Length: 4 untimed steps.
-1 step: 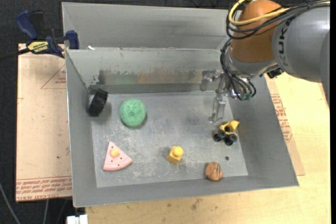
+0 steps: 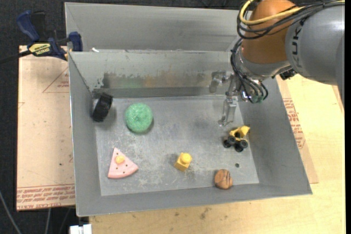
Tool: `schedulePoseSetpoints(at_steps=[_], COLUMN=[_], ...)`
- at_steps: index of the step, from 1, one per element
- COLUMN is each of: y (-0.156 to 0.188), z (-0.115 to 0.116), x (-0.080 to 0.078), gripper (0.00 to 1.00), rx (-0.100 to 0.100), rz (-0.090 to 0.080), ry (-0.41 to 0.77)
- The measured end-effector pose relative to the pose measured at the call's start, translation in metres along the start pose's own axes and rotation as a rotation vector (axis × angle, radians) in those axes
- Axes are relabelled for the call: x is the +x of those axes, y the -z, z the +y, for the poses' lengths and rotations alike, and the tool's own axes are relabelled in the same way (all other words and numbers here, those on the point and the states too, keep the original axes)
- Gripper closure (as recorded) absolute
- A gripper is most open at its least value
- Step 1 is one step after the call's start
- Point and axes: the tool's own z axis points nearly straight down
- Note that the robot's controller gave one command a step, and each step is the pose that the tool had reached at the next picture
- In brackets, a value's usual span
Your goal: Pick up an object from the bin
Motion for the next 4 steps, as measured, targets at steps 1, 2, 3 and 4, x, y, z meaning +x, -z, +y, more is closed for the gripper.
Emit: schedulePoseSetpoints(at_steps=[1, 2, 3, 4], y=[-0.054, -0.002, -0.012, -0.041], z=[-0.047, -0.064, -0.065, -0.074], x=[0.045, 0.046, 0.05, 0.053], gripper=[0.0, 0.0, 0.0, 0.0], rx=[-0.003, -0.001, 0.0, -0.008], rz=[0.0, 0.0, -0.001, -0.002], ry=[0.328, 0.47, 0.616, 1.001])
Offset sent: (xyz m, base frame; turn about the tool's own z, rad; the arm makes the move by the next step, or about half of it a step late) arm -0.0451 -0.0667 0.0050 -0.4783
